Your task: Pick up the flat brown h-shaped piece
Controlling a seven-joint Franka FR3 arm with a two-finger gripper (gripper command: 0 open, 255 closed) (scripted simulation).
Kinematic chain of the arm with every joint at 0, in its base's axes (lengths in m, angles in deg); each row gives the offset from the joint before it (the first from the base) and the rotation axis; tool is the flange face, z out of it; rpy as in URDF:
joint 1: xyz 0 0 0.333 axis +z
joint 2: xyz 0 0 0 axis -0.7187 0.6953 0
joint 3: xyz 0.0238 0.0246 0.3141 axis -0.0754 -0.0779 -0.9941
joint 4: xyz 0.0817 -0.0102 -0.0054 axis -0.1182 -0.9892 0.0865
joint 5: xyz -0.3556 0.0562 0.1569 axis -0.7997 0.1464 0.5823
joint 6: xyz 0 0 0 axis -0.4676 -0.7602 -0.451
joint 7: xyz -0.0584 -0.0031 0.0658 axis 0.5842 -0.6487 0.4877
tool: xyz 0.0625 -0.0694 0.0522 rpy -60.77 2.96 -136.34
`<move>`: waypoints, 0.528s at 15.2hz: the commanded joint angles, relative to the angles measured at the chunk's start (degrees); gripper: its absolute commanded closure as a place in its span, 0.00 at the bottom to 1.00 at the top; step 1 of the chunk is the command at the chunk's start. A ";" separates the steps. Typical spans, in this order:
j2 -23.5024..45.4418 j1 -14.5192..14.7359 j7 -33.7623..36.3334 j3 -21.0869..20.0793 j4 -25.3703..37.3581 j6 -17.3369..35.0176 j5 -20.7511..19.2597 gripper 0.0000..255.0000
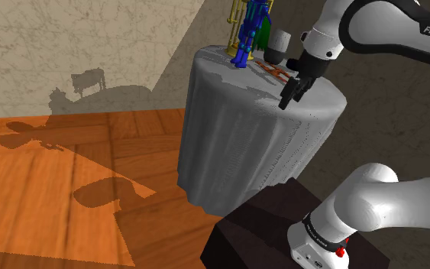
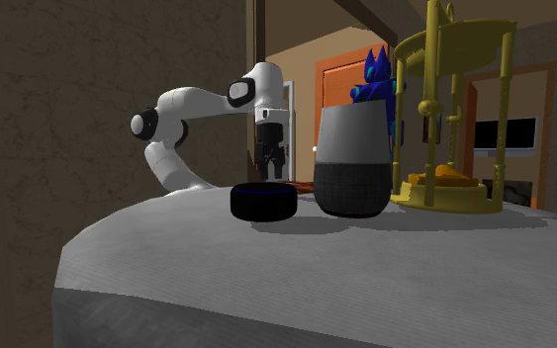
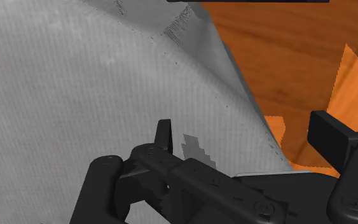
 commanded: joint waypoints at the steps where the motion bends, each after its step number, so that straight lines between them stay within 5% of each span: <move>1: 0.00 0.00 0.00 0.00 0.00 0.00 0.00 0.00; 8: 13.75 -2.10 -5.58 4.44 11.10 2.86 -3.56 0.00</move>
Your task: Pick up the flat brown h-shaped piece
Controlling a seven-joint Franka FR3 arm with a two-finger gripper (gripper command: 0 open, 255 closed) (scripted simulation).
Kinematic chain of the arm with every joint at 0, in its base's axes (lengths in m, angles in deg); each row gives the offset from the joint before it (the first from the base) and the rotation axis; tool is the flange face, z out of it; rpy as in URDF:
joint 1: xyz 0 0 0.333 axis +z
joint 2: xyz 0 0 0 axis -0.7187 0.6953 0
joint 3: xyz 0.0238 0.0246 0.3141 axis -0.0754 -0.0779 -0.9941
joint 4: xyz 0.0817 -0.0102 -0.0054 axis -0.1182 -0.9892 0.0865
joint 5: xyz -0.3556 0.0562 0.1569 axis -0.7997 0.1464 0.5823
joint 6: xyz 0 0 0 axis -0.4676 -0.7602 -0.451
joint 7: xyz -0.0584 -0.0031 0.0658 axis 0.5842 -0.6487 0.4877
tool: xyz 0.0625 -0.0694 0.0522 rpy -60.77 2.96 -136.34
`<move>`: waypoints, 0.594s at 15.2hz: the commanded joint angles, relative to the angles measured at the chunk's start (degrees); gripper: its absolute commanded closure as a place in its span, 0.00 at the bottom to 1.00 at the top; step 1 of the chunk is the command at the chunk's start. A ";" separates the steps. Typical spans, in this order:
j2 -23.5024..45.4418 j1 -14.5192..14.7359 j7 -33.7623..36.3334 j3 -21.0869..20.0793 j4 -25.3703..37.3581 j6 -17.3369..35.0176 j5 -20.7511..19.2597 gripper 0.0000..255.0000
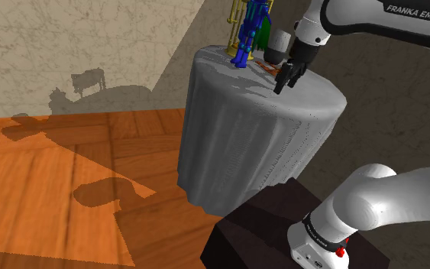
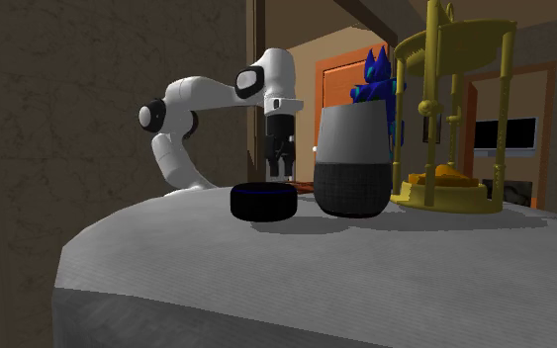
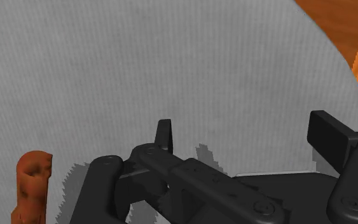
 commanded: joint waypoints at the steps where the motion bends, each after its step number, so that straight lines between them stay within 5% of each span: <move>1: 4.64 -0.49 -1.62 1.20 4.19 0.56 -0.81 0.00; 9: 21.06 -1.95 -7.78 5.23 21.51 0.16 -2.00 0.00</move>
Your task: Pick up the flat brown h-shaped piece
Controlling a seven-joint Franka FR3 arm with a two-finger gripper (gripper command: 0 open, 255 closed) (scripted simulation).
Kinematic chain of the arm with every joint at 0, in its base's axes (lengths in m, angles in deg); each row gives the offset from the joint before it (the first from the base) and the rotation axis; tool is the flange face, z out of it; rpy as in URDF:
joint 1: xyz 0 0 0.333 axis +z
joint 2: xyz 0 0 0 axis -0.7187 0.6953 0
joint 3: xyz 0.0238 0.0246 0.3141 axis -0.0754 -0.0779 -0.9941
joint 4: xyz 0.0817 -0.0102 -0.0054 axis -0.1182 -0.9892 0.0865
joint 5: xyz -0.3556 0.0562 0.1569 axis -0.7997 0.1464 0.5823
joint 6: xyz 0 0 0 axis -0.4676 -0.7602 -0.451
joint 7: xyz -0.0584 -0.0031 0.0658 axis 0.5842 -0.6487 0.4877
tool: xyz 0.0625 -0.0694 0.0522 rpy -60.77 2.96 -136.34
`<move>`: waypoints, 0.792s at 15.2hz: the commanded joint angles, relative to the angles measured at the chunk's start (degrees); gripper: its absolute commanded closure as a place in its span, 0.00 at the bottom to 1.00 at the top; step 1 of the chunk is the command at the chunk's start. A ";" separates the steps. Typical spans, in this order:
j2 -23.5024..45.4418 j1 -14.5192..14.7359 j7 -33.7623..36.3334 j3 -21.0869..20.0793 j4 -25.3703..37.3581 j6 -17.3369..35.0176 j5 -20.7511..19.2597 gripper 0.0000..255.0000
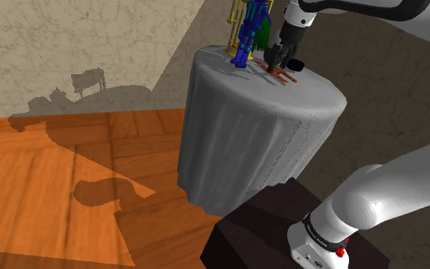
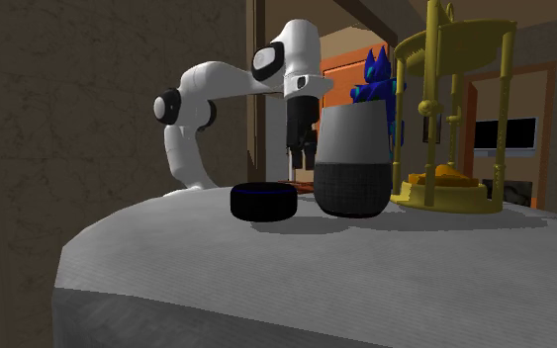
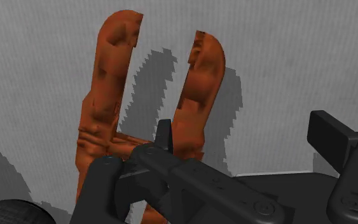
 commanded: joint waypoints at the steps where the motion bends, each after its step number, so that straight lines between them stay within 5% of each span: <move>1: 5.09 -0.43 -1.89 1.14 5.69 -0.40 -0.02 0.00; 5: 13.22 -1.19 -4.79 2.67 15.83 -2.18 0.47 0.00; 12: 11.96 -1.24 -4.26 2.66 8.95 3.42 0.25 0.00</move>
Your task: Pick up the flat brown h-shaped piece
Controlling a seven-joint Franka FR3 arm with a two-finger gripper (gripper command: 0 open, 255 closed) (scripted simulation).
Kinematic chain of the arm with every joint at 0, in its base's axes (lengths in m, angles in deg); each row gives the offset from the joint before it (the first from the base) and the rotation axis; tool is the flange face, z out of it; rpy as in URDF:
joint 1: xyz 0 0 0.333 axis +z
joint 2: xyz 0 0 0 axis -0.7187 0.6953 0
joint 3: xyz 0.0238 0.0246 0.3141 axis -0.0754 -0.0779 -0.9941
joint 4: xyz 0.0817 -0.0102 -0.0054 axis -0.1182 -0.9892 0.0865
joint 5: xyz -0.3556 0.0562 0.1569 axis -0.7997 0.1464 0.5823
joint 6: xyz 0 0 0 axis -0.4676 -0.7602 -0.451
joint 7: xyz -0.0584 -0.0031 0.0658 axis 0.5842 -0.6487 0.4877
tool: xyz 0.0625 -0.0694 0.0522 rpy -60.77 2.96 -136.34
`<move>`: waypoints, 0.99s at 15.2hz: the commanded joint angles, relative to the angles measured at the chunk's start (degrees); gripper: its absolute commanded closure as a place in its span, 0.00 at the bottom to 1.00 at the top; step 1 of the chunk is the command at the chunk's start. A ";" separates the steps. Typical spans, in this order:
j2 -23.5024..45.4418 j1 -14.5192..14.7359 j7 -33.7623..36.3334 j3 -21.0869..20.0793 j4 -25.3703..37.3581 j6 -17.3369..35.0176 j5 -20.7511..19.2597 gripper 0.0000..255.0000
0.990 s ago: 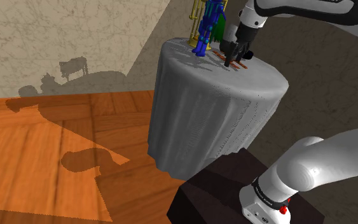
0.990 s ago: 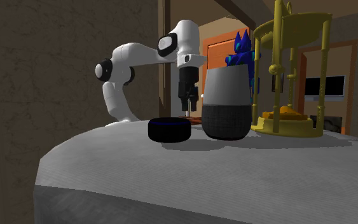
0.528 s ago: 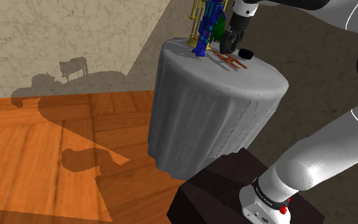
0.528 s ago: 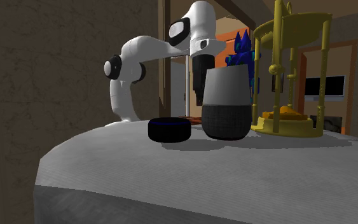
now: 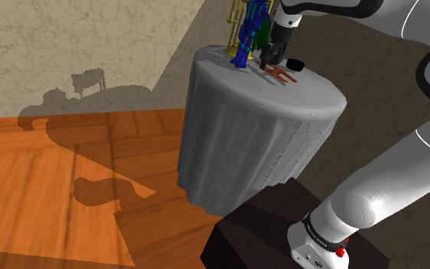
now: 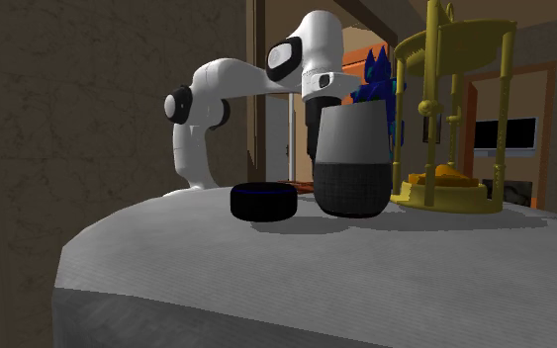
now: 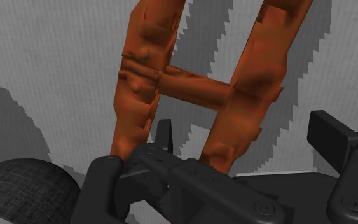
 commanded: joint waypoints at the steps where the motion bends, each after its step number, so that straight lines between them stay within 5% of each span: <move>1: -0.21 -0.03 0.06 0.04 -1.51 1.33 -0.04 0.00; 2: -0.22 -0.03 0.07 0.03 -1.52 1.33 -0.04 0.00; 3: -0.25 -0.07 -0.02 0.08 -1.58 1.37 -0.05 1.00; 15: 0.22 -0.01 -0.16 0.02 1.30 -1.05 0.05 1.00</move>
